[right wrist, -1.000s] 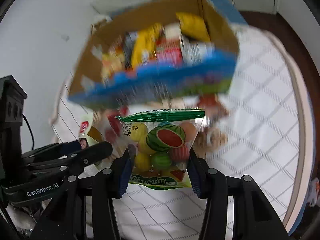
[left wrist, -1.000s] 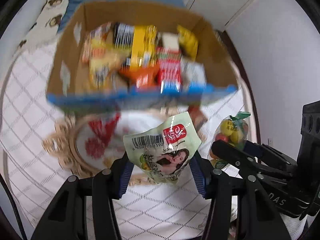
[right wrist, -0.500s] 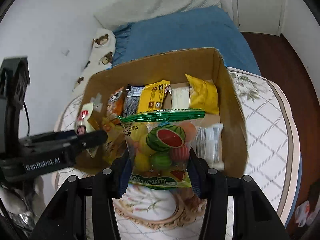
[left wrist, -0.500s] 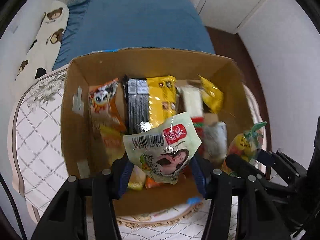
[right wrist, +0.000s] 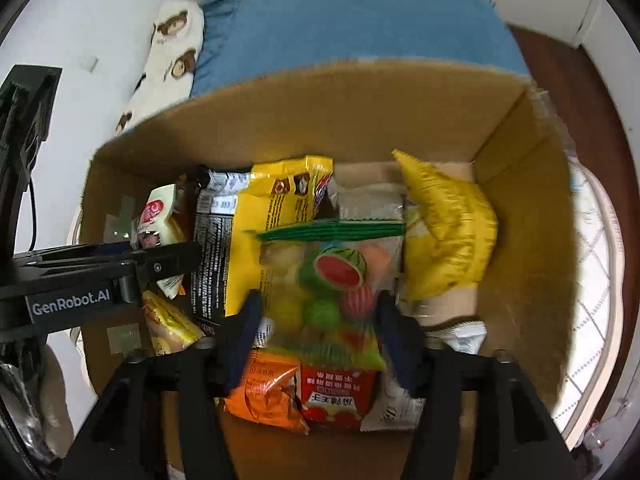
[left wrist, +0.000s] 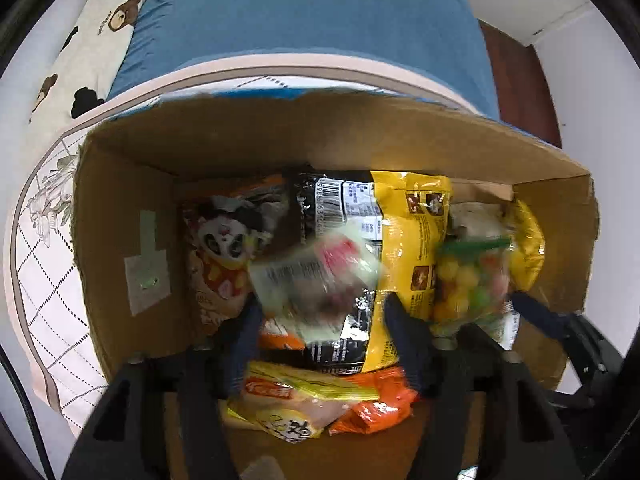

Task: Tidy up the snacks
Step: 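Carry both packets into the cardboard box and open both grippers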

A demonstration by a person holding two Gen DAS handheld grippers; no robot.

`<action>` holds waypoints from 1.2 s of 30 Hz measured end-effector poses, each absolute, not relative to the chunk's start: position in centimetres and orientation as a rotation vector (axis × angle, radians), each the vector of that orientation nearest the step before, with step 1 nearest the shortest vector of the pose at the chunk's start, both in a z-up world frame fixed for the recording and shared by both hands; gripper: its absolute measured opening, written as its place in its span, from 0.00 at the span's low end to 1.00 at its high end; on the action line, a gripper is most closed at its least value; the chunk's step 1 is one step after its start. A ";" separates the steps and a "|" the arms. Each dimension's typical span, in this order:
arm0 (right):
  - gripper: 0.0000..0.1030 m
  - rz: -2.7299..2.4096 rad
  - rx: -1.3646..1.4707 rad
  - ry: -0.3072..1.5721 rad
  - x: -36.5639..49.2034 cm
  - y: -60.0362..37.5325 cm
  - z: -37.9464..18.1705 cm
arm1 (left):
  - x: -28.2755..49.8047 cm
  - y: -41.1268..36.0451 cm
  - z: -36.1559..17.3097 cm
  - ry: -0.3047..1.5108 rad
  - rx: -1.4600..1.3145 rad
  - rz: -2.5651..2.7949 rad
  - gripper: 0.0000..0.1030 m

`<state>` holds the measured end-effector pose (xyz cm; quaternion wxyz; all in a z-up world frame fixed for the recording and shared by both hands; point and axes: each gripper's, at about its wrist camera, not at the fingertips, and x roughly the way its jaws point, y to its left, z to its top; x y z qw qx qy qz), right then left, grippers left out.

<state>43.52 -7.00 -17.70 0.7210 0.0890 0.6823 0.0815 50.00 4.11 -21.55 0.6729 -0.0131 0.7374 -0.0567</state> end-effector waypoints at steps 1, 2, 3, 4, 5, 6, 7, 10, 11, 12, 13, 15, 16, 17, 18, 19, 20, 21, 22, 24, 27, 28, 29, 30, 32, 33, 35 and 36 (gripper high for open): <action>0.77 0.183 0.198 1.505 43.7 -7.0 -17.7 | 50.0 4.1 -21.8 1.654 -0.030 -0.133 0.69; 0.83 0.185 0.204 1.503 43.7 -7.0 -17.7 | 49.9 4.2 -21.8 1.646 -0.024 -0.135 0.73; 0.86 0.182 0.199 1.502 43.7 -7.0 -17.6 | 49.8 4.2 -21.9 1.643 -0.015 -0.138 0.76; 0.90 0.175 0.185 1.497 43.8 -6.9 -17.5 | 49.6 4.2 -21.9 1.642 -0.009 -0.146 0.78; 0.90 0.166 0.165 1.489 43.7 -6.9 -17.3 | 49.5 4.2 -21.8 1.639 -0.006 -0.148 0.78; 0.90 0.160 0.152 1.488 43.7 -6.8 -17.2 | 49.2 4.2 -21.7 1.637 0.000 -0.147 0.78; 0.90 0.154 0.143 1.489 43.6 -6.8 -17.1 | 48.9 4.2 -21.4 1.630 0.003 -0.146 0.78; 0.90 0.125 0.124 1.486 42.9 -7.0 -16.8 | 48.0 4.1 -20.7 1.599 0.029 -0.141 0.79; 0.90 0.118 0.122 1.483 42.5 -7.2 -16.4 | 47.7 4.1 -20.5 1.590 0.034 -0.138 0.79; 0.91 0.113 0.120 1.476 41.8 -7.4 -15.9 | 47.3 4.2 -20.3 1.578 0.039 -0.136 0.79; 0.91 0.106 0.113 1.473 41.4 -7.5 -15.7 | 46.8 4.4 -20.0 1.560 0.045 -0.129 0.79; 0.91 0.091 0.103 1.466 40.6 -7.8 -15.2 | 45.6 4.6 -19.1 1.518 0.056 -0.121 0.79; 0.91 0.083 0.099 1.457 40.1 -8.0 -14.9 | 45.0 4.7 -18.8 1.497 0.061 -0.115 0.79; 0.91 0.074 0.090 1.447 39.7 -8.1 -14.6 | 44.5 5.1 -18.3 1.484 0.061 -0.112 0.79; 0.91 0.069 0.086 1.438 39.3 -8.3 -14.3 | 44.0 5.3 -17.9 1.467 0.057 -0.112 0.79; 0.91 0.064 0.085 1.431 39.0 -8.4 -14.1 | 43.4 5.5 -17.7 1.452 0.056 -0.110 0.79; 0.91 0.059 0.087 1.422 38.6 -8.6 -13.8 | 42.8 5.8 -17.2 1.434 0.053 -0.105 0.79; 0.91 0.056 0.091 1.410 38.1 -8.8 -13.3 | 42.1 6.0 -16.6 1.416 0.050 -0.103 0.79; 0.91 0.055 0.095 1.397 37.6 -8.9 -12.9 | 41.4 6.2 -16.1 1.394 0.046 -0.101 0.79; 0.91 0.054 0.094 1.378 36.6 -9.1 -12.1 | 40.5 6.1 -15.0 1.361 0.044 -0.099 0.79; 0.91 0.052 0.090 1.342 35.2 -8.9 -10.9 | 38.9 6.1 -13.2 1.293 0.045 -0.095 0.79; 0.91 0.050 0.087 1.331 34.7 -8.9 -10.4 | 38.0 6.1 -12.4 1.267 0.047 -0.095 0.79; 0.91 0.049 0.084 1.315 34.0 -8.9 -9.9 | 37.5 6.0 -12.0 1.250 0.048 -0.097 0.79; 0.91 0.050 0.079 1.303 33.5 -8.8 -9.5 | 36.8 5.8 -11.4 1.231 0.053 -0.100 0.79; 0.91 0.046 0.079 1.276 32.5 -8.8 -8.5 | 35.7 5.7 -10.3 1.199 0.065 -0.103 0.79; 0.91 0.049 0.078 1.261 32.0 -8.8 -7.9 | 35.0 5.6 -9.8 1.185 0.065 -0.104 0.79; 0.91 0.052 0.079 1.238 30.9 -8.8 -6.9 | 33.8 5.5 -8.7 1.158 0.059 -0.111 0.79; 0.91 0.054 0.080 1.223 30.3 -8.7 -6.2 | 33.3 5.5 -8.2 1.149 0.057 -0.115 0.79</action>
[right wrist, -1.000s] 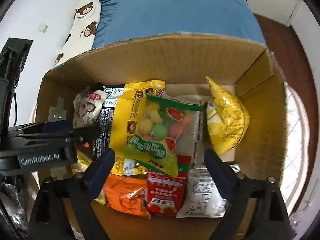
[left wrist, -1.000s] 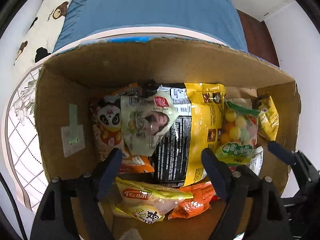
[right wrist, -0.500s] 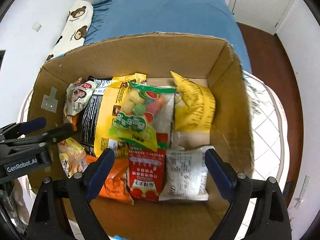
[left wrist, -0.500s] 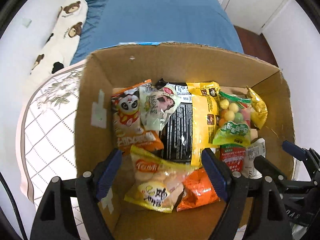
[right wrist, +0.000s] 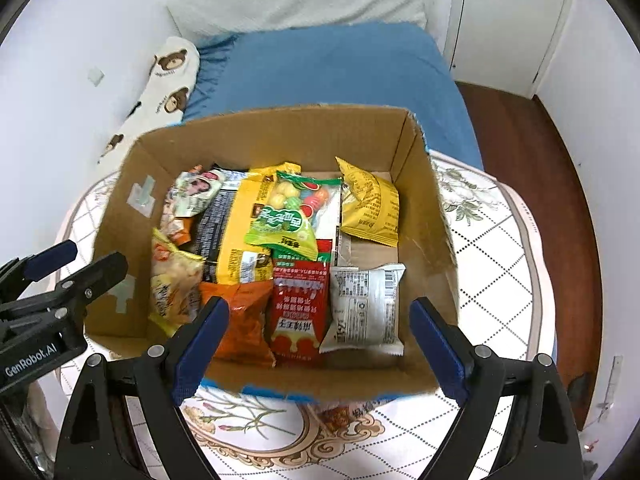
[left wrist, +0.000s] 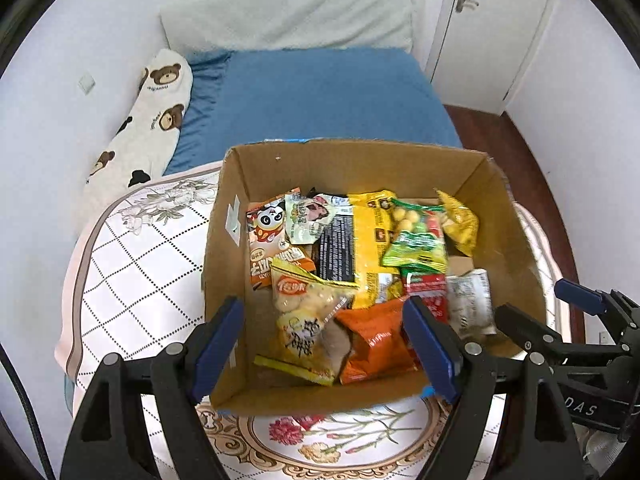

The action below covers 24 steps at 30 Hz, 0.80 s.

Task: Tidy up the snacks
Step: 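Carry both packets into the cardboard box and open both grippers, then grasp the red wrapped packet with left gripper while right grasps brown cake packet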

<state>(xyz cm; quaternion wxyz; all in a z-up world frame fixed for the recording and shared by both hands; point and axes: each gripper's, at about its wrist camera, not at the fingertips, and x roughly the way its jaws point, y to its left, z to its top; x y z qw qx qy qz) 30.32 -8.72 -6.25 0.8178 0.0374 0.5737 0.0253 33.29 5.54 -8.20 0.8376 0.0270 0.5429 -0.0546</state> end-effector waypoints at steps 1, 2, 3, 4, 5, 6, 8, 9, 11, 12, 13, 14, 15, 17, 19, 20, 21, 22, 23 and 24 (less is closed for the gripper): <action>0.91 0.057 0.080 1.210 29.9 -8.7 -5.7 | 32.6 5.6 -7.5 1.133 0.055 -0.116 0.79; 0.91 0.059 0.077 1.192 29.2 -8.6 -4.9 | 32.1 5.7 -7.1 1.120 0.053 -0.116 0.79; 0.91 0.059 0.077 1.180 28.7 -8.6 -4.4 | 31.6 5.7 -6.6 1.105 0.051 -0.115 0.79; 0.91 0.061 0.073 1.165 28.2 -8.5 -3.7 | 31.0 5.8 -6.1 1.090 0.047 -0.116 0.79; 0.91 0.060 0.070 1.147 27.6 -8.5 -2.9 | 30.4 5.8 -5.5 1.072 0.046 -0.118 0.79; 0.91 0.060 0.068 1.132 27.1 -8.5 -2.4 | 29.9 5.8 -5.0 1.056 0.048 -0.116 0.79; 0.91 0.055 0.056 1.099 26.1 -8.5 -1.1 | 28.9 5.7 -3.9 1.024 0.052 -0.115 0.79; 0.91 0.054 0.053 1.085 25.6 -8.5 -0.7 | 28.4 5.7 -3.4 1.013 0.052 -0.114 0.79; 0.91 0.051 0.050 1.059 24.4 -8.4 0.6 | 27.5 5.9 -2.7 0.995 0.043 -0.115 0.79; 0.91 0.052 0.053 1.050 23.9 -8.4 1.0 | 27.0 6.0 -2.3 0.985 0.042 -0.112 0.79; 0.91 0.053 0.056 1.040 23.4 -8.4 1.4 | 26.6 6.1 -2.0 0.974 0.044 -0.109 0.79; 0.91 0.052 0.057 1.034 23.2 -8.5 1.6 | 26.1 6.2 -1.7 0.961 0.043 -0.107 0.79; 0.91 0.052 0.056 1.024 22.7 -8.4 2.0 | 25.9 6.2 -1.4 0.955 0.042 -0.107 0.79; 0.91 0.052 0.065 1.016 22.1 -8.5 2.3 | 25.2 6.4 -0.9 0.942 0.036 -0.107 0.79; 0.91 0.052 0.073 1.006 21.3 -8.5 2.7 | 24.7 6.4 -0.6 0.930 0.038 -0.104 0.79; 0.91 0.050 0.074 1.002 21.1 -8.5 2.7 | 24.4 6.5 -0.5 0.925 0.039 -0.102 0.79; 0.91 0.048 0.076 0.999 20.8 -8.5 2.8 | 24.2 6.5 -0.5 0.921 0.042 -0.099 0.79; 0.91 0.052 0.087 1.000 20.7 -8.5 2.8 | 24.0 6.5 -0.5 0.918 0.048 -0.094 0.79; 0.91 0.056 0.102 1.000 20.5 -8.6 2.8 | 23.8 6.5 -0.5 0.916 0.051 -0.086 0.79; 0.91 0.063 0.118 1.002 20.4 -8.7 2.7 | 23.6 6.6 -0.6 0.913 0.051 -0.082 0.79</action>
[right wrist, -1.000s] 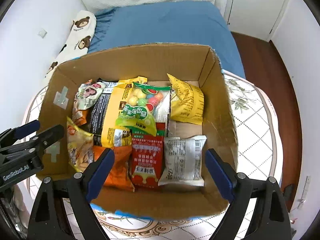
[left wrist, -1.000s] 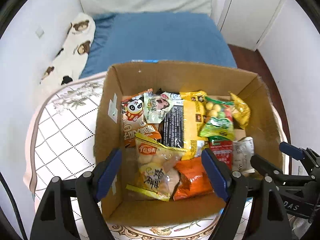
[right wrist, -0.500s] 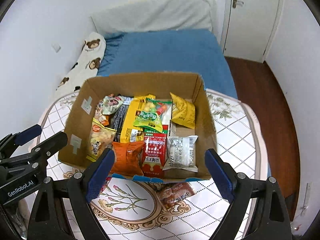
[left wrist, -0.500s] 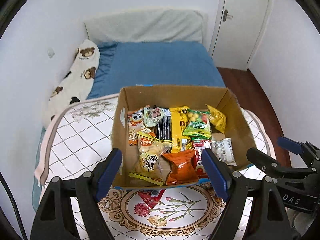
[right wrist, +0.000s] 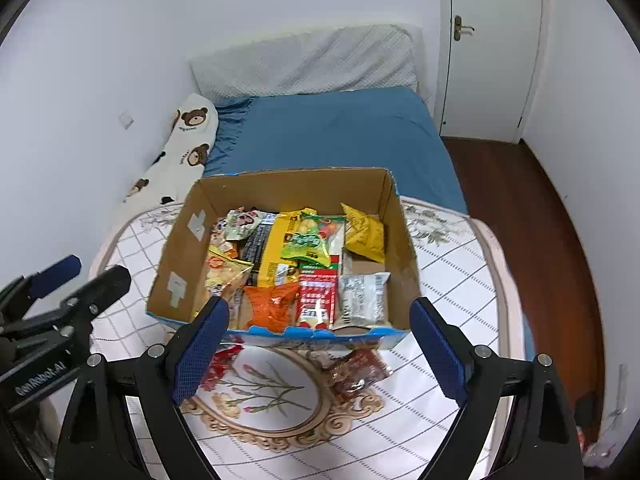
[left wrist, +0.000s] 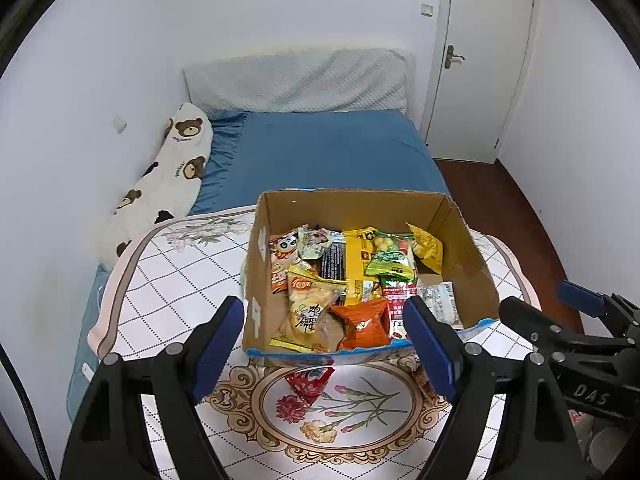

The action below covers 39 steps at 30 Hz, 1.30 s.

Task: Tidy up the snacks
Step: 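Grasp the red wrapped packet with left gripper while right grasps brown cake packet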

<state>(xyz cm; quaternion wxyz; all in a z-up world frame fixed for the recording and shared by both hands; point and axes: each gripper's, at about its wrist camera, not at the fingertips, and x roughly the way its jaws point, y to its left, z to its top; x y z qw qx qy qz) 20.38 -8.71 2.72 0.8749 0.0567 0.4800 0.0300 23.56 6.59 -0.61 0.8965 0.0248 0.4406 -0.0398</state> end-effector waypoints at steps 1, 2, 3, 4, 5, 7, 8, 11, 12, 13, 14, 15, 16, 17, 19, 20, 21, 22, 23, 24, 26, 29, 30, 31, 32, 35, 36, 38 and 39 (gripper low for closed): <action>0.91 0.068 0.131 1.007 20.3 -8.8 2.6 | 23.4 6.6 -0.7 0.910 0.055 -0.079 0.79; 0.91 0.070 0.138 1.007 20.2 -8.8 2.5 | 23.2 6.6 -0.9 0.909 0.061 -0.074 0.79; 0.91 0.073 0.153 1.008 20.1 -8.9 2.3 | 23.2 6.6 -1.2 0.913 0.063 -0.071 0.79; 0.91 0.074 0.168 1.013 20.0 -9.1 1.9 | 23.2 6.7 -1.6 0.922 0.061 -0.067 0.79; 0.91 0.072 0.178 1.018 20.0 -9.3 1.6 | 23.1 6.8 -1.9 0.929 0.059 -0.062 0.79; 0.91 0.065 0.227 1.044 19.9 -10.3 0.2 | 23.2 7.3 -3.0 0.951 0.060 -0.045 0.79; 0.90 0.055 0.259 1.070 19.9 -11.0 -1.0 | 23.2 7.6 -3.5 0.961 0.060 -0.037 0.79; 0.70 0.043 0.359 1.162 20.0 -13.0 -5.1 | 23.3 8.8 -5.8 1.006 0.059 -0.005 0.79; 0.69 0.034 0.387 1.191 20.0 -13.6 -6.4 | 23.3 9.2 -6.9 1.033 0.061 -0.005 0.79; 0.70 0.019 0.428 1.224 19.9 -14.3 -8.3 | 23.3 9.5 -8.0 1.058 0.071 -0.005 0.79; 0.70 0.010 0.455 1.245 20.0 -14.8 -9.5 | 23.4 9.7 -9.0 1.082 0.086 -0.003 0.79; 0.70 -0.002 0.492 1.279 20.0 -15.3 -11.3 | 23.4 9.8 -10.2 1.116 0.102 -0.011 0.79; 0.70 -0.017 0.530 1.310 20.0 -15.7 -13.0 | 23.4 10.0 -11.4 1.144 0.117 -0.021 0.79; 0.70 -0.033 0.567 1.337 19.9 -16.2 -14.7 | 23.5 9.9 -12.2 1.160 0.133 -0.026 0.79; 0.70 -0.069 0.621 1.375 20.0 -16.6 -18.0 | 23.7 9.5 -14.6 1.217 0.189 -0.053 0.79; 0.70 -0.082 0.639 1.384 20.2 -16.7 -19.0 | 23.8 9.3 -15.5 1.233 0.217 -0.058 0.79; 0.70 -0.091 0.655 1.391 20.3 -16.7 -19.9 | 24.0 9.0 -16.7 1.251 0.259 -0.067 0.79; 0.70 -0.106 0.669 1.396 20.4 -16.7 -20.8 | 24.0 8.8 -17.6 1.268 0.285 -0.077 0.79; 0.70 -0.117 0.684 1.397 20.5 -16.6 -21.6 | 24.3 8.4 -18.6 1.290 0.316 -0.095 0.79; 0.70 -0.120 0.690 1.399 20.7 -16.5 -22.0 | 24.6 8.0 -19.5 1.308 0.346 -0.107 0.79; 0.70 -0.144 0.698 1.406 21.2 -16.2 -23.0 | 25.4 7.3 -21.2 1.343 0.400 -0.130 0.79; 0.70 -0.177 0.704 1.420 21.9 -15.8 -24.5 | 26.4 6.4 -23.2 1.379 0.464 -0.142 0.79; 0.70 -0.188 0.694 1.429 22.1 -15.6 -25.0 | 26.7 6.1 -23.7 1.384 0.473 -0.151 0.79; 0.70 -0.196 0.681 1.430 22.2 -15.3 -25.4 | 26.9 5.8 -24.0 1.386 0.480 -0.158 0.79; 0.69 -0.200 0.678 1.424 22.1 -15.2 -25.5 | 27.2 5.5 -24.5 1.393 0.478 -0.164 0.73; 0.61 -0.189 0.616 1.432 21.8 -14.4 -25.5 | 27.6 5.4 -25.6 1.432 0.434 -0.160 0.41; 0.59 -0.175 0.593 1.437 21.5 -14.2 -25.5 | 27.6 5.6 -25.8 1.437 0.405 -0.150 0.41; 0.58 -0.145 0.537 1.458 20.9 -13.4 -25.6 | 27.4 6.2 -25.7 1.443 0.335 -0.133 0.40; 0.58 -0.127 0.503 1.471 20.4 -13.0 -25.6 | 27.1 6.6 -25.6 1.455 0.282 -0.130 0.40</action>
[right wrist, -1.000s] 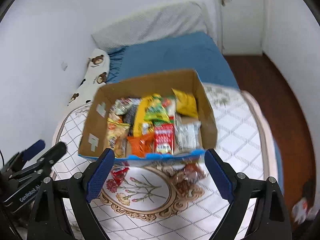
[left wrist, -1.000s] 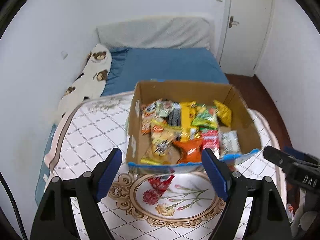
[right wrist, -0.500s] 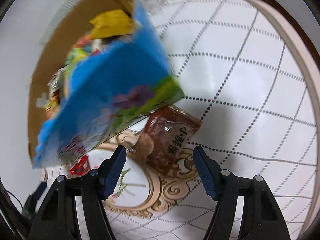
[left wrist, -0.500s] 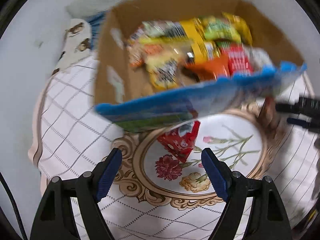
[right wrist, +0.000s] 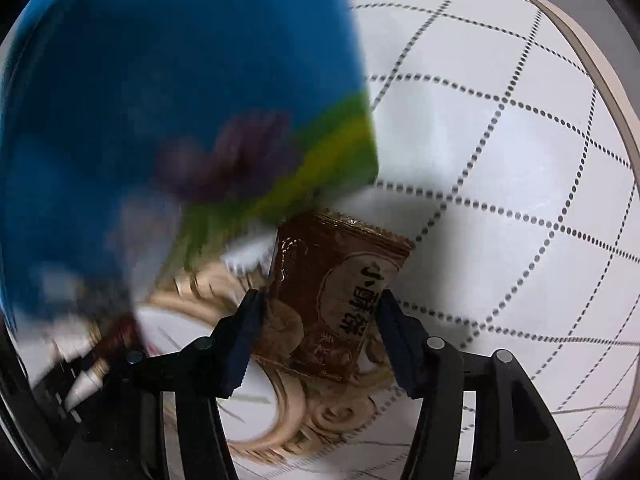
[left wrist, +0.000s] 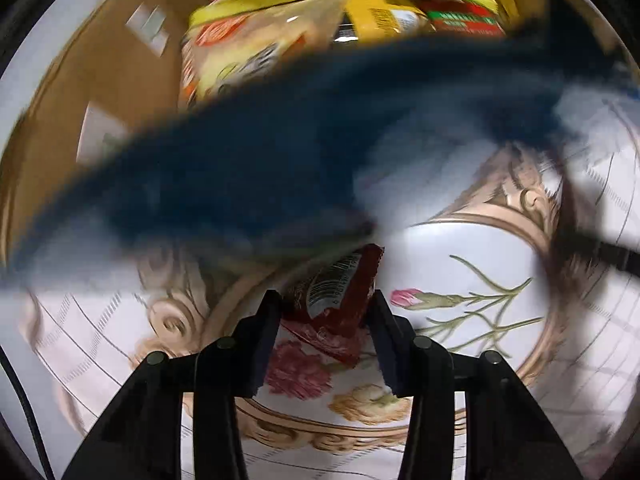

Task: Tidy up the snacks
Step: 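Grasp the red wrapped packet with left gripper while right grasps brown cake packet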

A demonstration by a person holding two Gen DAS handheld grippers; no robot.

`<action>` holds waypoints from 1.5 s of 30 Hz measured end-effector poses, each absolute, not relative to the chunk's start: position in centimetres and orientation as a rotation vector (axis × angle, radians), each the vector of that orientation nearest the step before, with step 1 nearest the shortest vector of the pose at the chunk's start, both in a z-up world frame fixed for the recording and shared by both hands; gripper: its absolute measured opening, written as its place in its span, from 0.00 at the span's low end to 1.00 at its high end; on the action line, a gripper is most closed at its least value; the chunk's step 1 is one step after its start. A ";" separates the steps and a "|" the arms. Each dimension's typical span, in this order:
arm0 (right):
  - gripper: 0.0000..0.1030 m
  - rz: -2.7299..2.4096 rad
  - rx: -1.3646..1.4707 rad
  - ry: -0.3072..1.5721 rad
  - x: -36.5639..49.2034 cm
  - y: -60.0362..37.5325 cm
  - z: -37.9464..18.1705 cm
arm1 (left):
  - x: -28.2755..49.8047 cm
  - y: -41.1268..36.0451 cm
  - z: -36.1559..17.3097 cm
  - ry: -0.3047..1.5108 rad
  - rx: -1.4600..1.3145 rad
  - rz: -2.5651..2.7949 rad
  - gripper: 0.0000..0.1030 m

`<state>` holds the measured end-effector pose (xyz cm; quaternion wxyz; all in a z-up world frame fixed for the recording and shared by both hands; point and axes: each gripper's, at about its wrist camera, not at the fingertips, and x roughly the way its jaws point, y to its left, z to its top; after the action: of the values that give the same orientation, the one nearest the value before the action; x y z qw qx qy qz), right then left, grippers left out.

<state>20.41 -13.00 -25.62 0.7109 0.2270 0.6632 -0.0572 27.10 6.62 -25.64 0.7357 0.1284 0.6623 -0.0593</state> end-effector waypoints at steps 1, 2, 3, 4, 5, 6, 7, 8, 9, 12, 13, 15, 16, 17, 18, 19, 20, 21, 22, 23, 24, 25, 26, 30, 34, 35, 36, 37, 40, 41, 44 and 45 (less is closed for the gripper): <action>0.58 -0.109 0.472 1.484 19.9 -12.6 -25.7 | 26.7 7.1 -25.7 1.478 0.228 -0.126 0.40; 0.58 -0.085 0.432 1.501 19.4 -12.0 -25.8 | 26.3 7.6 -25.7 1.497 0.182 -0.122 0.40; 0.58 -0.052 0.380 1.522 18.6 -11.2 -26.0 | 25.7 8.3 -25.8 1.526 0.113 -0.120 0.40; 0.58 -0.019 0.330 1.544 17.7 -10.4 -26.1 | 25.1 8.8 -25.9 1.540 0.078 -0.117 0.40; 0.58 0.008 0.290 1.564 16.9 -9.7 -26.3 | 24.2 9.4 -26.0 1.561 0.037 -0.106 0.40; 0.58 0.031 0.263 1.580 16.2 -9.2 -26.5 | 23.3 10.2 -26.3 1.588 -0.024 -0.104 0.40; 0.58 0.058 0.224 1.600 15.0 -8.4 -26.7 | 22.5 10.8 -26.7 1.616 -0.075 -0.107 0.40; 0.58 0.076 0.192 1.616 14.1 -7.9 -27.0 | 21.3 11.5 -27.3 1.651 -0.124 -0.103 0.40; 0.58 0.091 0.166 1.634 13.3 -7.4 -27.3 | 20.1 12.2 -27.8 1.676 -0.161 -0.099 0.40; 0.58 0.132 0.101 1.672 11.0 -6.2 -28.0 | 17.2 13.7 -29.4 1.739 -0.212 -0.089 0.40; 0.58 0.143 0.072 1.677 10.3 -5.7 -28.2 | 16.4 14.0 -29.9 1.754 -0.214 -0.090 0.40; 0.58 0.150 0.040 1.679 9.5 -5.1 -28.4 | 15.6 14.2 -30.6 1.777 -0.210 -0.106 0.40; 0.58 0.151 0.026 1.678 9.4 -4.8 -28.5 | 15.5 14.1 -30.9 1.783 -0.205 -0.116 0.40; 0.58 0.150 0.016 1.677 9.3 -4.5 -28.5 | 15.7 14.1 -31.1 1.779 -0.198 -0.117 0.42; 0.58 0.145 0.016 1.679 9.2 -4.2 -28.7 | 15.7 14.0 -31.2 1.774 -0.186 -0.115 0.44; 0.58 0.139 0.021 1.684 8.9 -3.9 -29.0 | 15.8 13.8 -31.5 1.772 -0.175 -0.114 0.45; 0.59 0.135 0.026 1.687 8.6 -3.6 -29.2 | 16.1 13.4 -31.8 1.773 -0.168 -0.114 0.46; 0.59 0.127 0.037 1.689 8.6 -3.4 -29.2 | 16.1 13.3 -32.1 1.771 -0.161 -0.121 0.48; 0.60 0.122 0.045 1.690 8.9 -3.4 -29.2 | 16.0 13.2 -32.3 1.769 -0.150 -0.132 0.52; 0.61 0.118 0.050 1.691 9.0 -3.1 -29.0 | 16.1 13.8 -32.8 1.767 -0.140 -0.140 0.57; 0.61 0.111 0.058 1.690 8.9 -2.7 -29.0 | 16.1 13.4 -33.0 1.765 -0.119 -0.152 0.58; 0.62 0.106 0.067 1.690 9.1 -2.6 -28.8 | 16.2 12.5 -33.0 1.763 -0.097 -0.155 0.59; 0.64 0.098 0.087 1.689 9.8 -3.1 -28.7 | 16.0 11.8 -33.0 1.758 -0.068 -0.157 0.59; 0.64 0.072 0.150 1.675 11.0 -4.8 -28.7 | 15.6 10.3 -32.6 1.732 -0.040 -0.140 0.56; 0.57 0.096 0.017 1.629 11.4 -4.5 -27.6 | 14.2 11.7 -31.7 1.728 -0.168 -0.055 0.42; 0.57 0.110 -0.024 1.620 11.3 -3.9 -27.2 | 14.2 11.9 -31.9 1.734 -0.190 -0.050 0.42; 0.57 0.125 -0.071 1.613 11.1 -3.2 -27.0 | 14.1 12.0 -32.0 1.734 -0.200 -0.052 0.42; 0.57 0.133 -0.112 1.613 11.0 -2.7 -27.0 | 14.0 11.8 -32.0 1.732 -0.191 -0.061 0.42; 0.59 0.130 -0.115 1.624 11.2 -2.1 -27.0 | 14.2 12.1 -32.4 1.730 -0.165 -0.090 0.48; 0.62 0.127 -0.095 1.633 11.3 -2.2 -27.0 | 14.1 11.7 -32.7 1.730 -0.146 -0.097 0.49; 0.67 0.115 -0.037 1.651 11.5 -2.5 -26.9 | 13.6 10.6 -33.1 1.724 -0.103 -0.094 0.49; 0.67 0.110 -0.025 1.656 11.6 -2.5 -27.0 | 13.5 10.4 -33.2 1.720 -0.099 -0.092 0.49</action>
<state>11.61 -2.52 -26.97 0.6748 -0.0110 0.7363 0.0488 13.52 10.44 -33.16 0.6504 -0.0434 0.7573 -0.0404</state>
